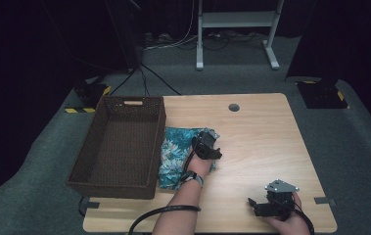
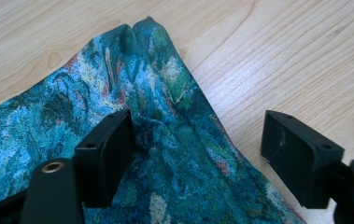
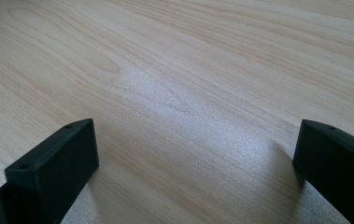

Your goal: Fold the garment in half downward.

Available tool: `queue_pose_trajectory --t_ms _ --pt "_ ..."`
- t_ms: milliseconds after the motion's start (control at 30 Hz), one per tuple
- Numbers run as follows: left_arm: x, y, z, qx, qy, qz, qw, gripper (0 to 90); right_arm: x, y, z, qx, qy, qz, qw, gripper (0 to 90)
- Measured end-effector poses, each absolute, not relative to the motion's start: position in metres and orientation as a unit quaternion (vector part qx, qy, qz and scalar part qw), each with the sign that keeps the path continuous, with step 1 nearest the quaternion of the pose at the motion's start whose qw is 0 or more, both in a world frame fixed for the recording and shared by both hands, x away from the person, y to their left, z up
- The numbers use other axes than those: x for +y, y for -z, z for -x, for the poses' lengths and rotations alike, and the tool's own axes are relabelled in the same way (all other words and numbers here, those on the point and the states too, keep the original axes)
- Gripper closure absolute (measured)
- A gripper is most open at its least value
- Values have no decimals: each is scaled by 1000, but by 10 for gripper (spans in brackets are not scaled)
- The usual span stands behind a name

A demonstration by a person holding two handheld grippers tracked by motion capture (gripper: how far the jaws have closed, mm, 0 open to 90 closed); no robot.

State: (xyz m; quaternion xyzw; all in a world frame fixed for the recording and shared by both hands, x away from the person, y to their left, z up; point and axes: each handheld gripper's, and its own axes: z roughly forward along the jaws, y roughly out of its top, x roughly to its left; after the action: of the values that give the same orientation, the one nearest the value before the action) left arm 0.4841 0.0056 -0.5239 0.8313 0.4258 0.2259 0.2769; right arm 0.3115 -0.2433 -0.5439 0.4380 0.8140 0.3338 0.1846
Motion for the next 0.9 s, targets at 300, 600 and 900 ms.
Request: queue_pose_trajectory --t_ms 300,600,900 --pt "10 515 -485 434 -244 -821 279 225 -243 544 -311 814 -335 -438 184 0" --pt "17 527 -487 453 -195 -817 299 348 -243 544 -311 815 -334 -437 184 0" --pt "24 521 -485 447 -215 -828 262 715 -243 544 -311 815 -335 -436 184 0"
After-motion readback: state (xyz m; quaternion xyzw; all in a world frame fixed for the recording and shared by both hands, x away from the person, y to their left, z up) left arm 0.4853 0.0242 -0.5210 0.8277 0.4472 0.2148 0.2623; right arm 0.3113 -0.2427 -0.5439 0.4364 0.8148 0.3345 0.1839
